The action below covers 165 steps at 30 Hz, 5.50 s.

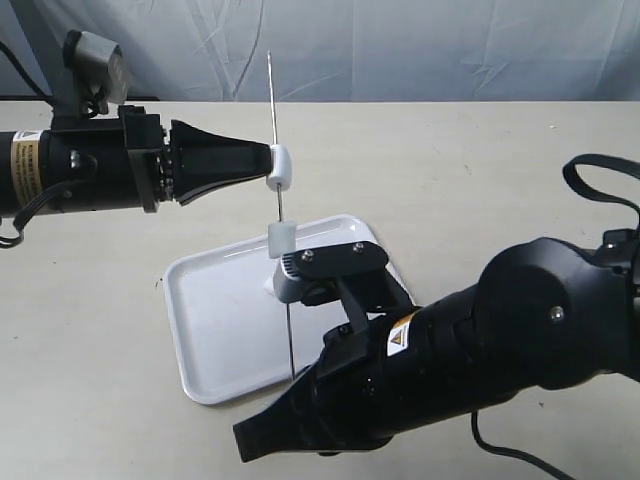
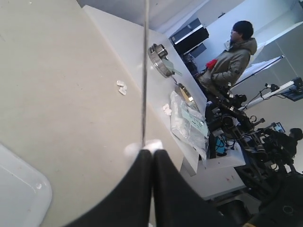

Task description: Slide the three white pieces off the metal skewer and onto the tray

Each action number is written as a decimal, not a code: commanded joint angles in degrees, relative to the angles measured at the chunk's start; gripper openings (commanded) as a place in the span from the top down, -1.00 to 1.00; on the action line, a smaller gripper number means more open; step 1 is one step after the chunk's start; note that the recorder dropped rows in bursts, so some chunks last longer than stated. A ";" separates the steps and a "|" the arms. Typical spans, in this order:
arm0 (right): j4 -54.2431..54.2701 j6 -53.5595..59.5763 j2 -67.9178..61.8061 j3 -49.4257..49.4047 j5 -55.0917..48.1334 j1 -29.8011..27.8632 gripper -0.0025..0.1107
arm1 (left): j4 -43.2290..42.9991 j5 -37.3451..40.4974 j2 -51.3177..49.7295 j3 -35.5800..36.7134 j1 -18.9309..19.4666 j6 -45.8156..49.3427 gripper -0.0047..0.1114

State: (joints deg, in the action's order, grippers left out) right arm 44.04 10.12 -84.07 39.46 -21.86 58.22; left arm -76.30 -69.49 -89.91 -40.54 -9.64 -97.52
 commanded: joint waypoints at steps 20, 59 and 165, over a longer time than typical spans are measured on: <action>-0.01 0.39 -0.48 -0.26 -4.45 1.27 0.97 | 5.07 5.23 0.52 -1.20 0.50 3.16 0.92; -6.26 -3.70 -0.48 -0.26 1.35 1.15 0.97 | -11.55 -0.47 1.25 -1.20 3.03 -5.73 0.00; 8.49 3.72 -7.64 0.88 2.14 10.54 0.97 | -2.73 -0.47 4.24 -3.36 2.78 -1.51 0.59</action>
State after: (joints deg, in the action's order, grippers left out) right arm 51.67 13.21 -91.68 42.02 -20.29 68.80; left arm -80.49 -70.00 -85.79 -42.68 -6.92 -99.09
